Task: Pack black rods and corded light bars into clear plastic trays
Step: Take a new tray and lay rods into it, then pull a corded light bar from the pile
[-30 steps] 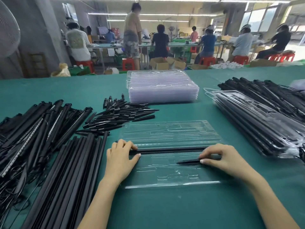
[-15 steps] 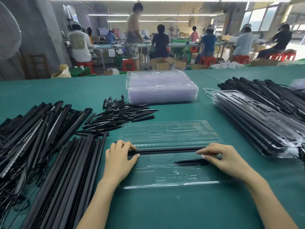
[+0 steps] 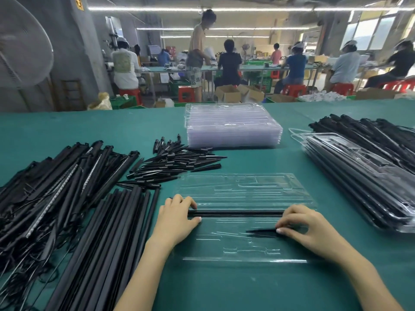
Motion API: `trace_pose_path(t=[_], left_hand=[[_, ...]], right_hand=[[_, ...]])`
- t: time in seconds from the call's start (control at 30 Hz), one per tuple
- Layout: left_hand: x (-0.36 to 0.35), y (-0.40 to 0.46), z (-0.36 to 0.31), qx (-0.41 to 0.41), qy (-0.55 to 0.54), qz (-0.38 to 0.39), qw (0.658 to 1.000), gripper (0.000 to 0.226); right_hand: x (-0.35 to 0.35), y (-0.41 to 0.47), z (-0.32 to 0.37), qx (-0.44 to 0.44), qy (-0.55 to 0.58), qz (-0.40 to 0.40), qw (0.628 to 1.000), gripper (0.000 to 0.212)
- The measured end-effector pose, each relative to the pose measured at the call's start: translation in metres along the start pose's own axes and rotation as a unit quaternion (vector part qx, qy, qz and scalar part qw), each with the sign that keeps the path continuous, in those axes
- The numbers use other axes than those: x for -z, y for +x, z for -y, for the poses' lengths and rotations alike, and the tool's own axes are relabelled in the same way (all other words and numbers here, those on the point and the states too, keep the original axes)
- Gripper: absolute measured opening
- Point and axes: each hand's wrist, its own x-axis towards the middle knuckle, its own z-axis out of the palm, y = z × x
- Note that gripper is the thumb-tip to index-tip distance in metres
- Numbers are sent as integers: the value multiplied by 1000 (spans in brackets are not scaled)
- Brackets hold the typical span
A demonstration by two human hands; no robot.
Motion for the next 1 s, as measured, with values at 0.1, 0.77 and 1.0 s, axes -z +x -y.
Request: trace_pose_path(t=[0.1,0.77,1.0], left_hand=[[10,1,-6,8,-21,30,999,31],[89,-29,138,330,139,-151,921,47],[78,-30,154,297,211,-115,924,27]], right_hand=[[-1,2,-1,-9,8,-2,1000,24],[-63,53,87,99,74,60,990,11],[-126,87,152,183,87,146,968,16]])
